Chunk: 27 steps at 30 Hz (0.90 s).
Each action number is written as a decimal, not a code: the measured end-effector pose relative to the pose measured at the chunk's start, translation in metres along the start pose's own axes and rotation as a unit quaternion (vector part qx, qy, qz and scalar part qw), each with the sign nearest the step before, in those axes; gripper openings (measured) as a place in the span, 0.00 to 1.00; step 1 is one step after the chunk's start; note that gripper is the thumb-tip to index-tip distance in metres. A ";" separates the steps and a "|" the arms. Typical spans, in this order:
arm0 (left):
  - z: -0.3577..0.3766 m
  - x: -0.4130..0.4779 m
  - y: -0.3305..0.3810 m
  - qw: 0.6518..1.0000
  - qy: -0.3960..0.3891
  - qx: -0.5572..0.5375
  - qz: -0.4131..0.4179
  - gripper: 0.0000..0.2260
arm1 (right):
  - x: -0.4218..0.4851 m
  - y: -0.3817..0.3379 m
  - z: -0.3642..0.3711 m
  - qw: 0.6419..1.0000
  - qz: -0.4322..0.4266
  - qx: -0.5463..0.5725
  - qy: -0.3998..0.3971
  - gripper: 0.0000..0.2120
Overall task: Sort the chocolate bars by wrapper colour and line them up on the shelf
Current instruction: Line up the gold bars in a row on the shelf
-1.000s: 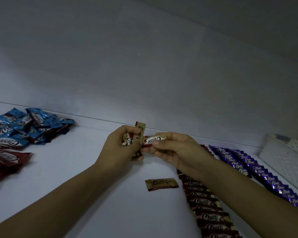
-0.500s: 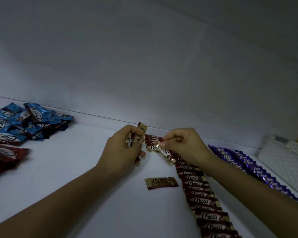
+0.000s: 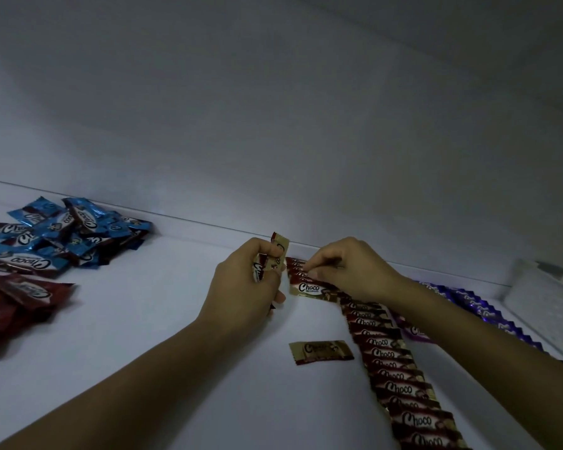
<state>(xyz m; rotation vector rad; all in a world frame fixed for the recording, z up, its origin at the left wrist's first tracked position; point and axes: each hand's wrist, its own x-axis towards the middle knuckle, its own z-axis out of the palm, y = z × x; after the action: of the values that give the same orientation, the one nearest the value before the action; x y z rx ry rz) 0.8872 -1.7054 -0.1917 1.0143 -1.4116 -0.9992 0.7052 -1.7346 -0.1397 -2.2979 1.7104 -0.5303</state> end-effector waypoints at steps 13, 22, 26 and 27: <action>0.000 0.001 -0.001 1.000 -0.007 0.025 0.001 0.06 | -0.019 0.006 0.008 0.997 -0.017 -0.081 0.004 0.10; -0.001 0.001 0.001 1.000 0.005 0.021 0.014 0.03 | -0.025 0.000 0.001 0.999 -0.029 0.018 0.016 0.05; -0.001 0.001 0.004 1.000 0.011 0.012 0.012 0.14 | -0.043 -0.014 -0.013 0.985 -0.057 0.020 -0.159 0.09; -0.001 0.001 0.004 1.000 0.010 0.008 0.006 0.20 | -0.047 -0.016 -0.012 0.980 -0.068 -0.010 -0.187 0.09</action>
<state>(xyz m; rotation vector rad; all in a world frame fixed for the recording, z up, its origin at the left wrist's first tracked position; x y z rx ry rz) 0.8879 -1.7055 -0.1875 1.0232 -1.4103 -0.9684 0.7025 -1.6844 -0.1293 -2.3546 1.3953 -0.0912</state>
